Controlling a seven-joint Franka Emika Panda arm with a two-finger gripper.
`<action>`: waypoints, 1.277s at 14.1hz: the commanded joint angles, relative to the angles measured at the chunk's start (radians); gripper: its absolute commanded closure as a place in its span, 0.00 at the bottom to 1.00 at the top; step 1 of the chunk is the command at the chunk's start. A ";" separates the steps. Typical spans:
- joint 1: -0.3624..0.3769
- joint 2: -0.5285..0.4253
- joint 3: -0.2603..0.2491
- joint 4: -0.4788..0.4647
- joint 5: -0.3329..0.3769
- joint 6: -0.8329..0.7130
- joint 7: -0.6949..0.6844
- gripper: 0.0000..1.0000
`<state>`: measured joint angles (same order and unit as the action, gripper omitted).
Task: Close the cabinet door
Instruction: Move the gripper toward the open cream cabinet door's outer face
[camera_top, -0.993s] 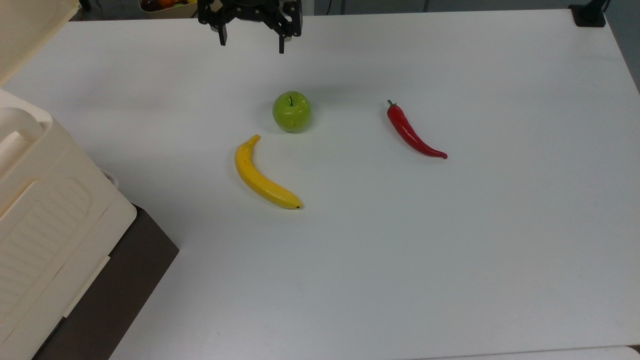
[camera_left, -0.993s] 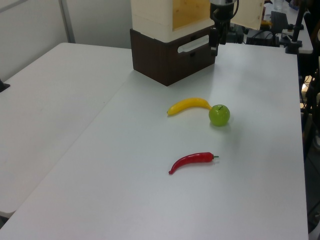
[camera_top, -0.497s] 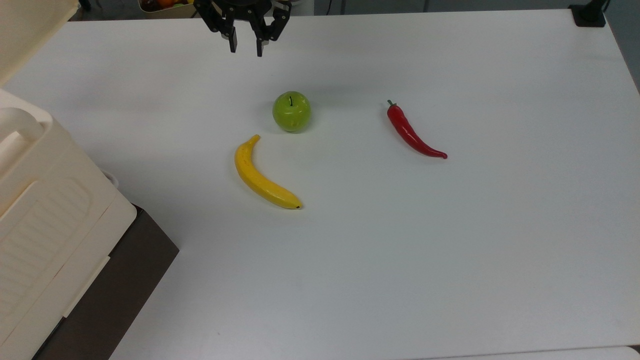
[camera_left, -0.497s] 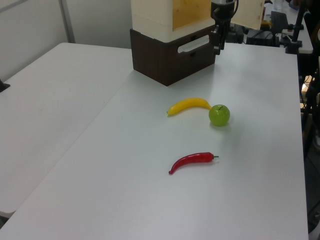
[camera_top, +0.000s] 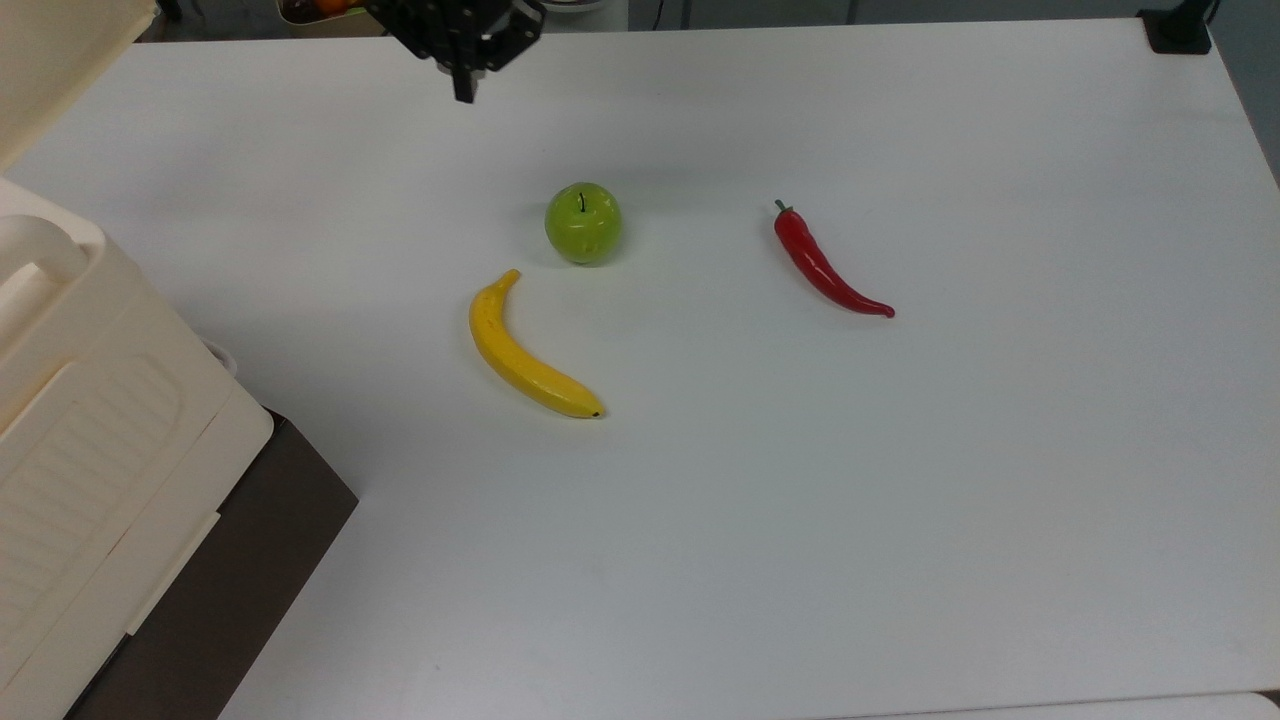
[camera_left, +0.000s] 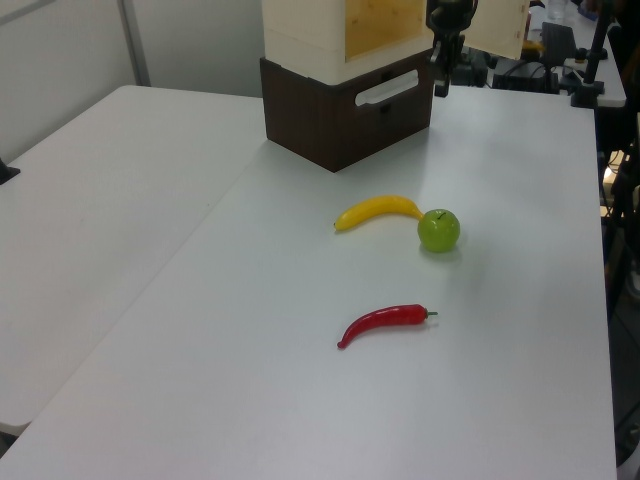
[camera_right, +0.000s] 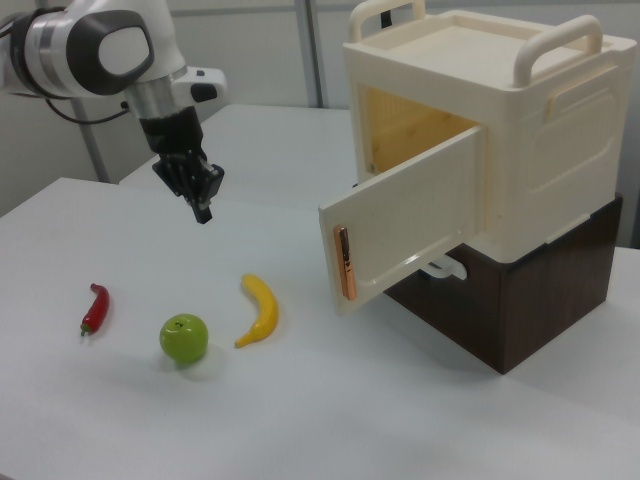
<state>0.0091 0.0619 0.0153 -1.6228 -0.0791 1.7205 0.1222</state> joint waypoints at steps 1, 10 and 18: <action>-0.061 -0.024 -0.009 0.055 0.004 -0.062 -0.021 1.00; -0.156 -0.031 -0.175 0.257 0.001 -0.065 -0.022 1.00; -0.230 -0.025 -0.290 0.278 0.015 0.036 -0.114 1.00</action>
<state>-0.1890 0.0320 -0.2591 -1.3433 -0.0802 1.7256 0.0715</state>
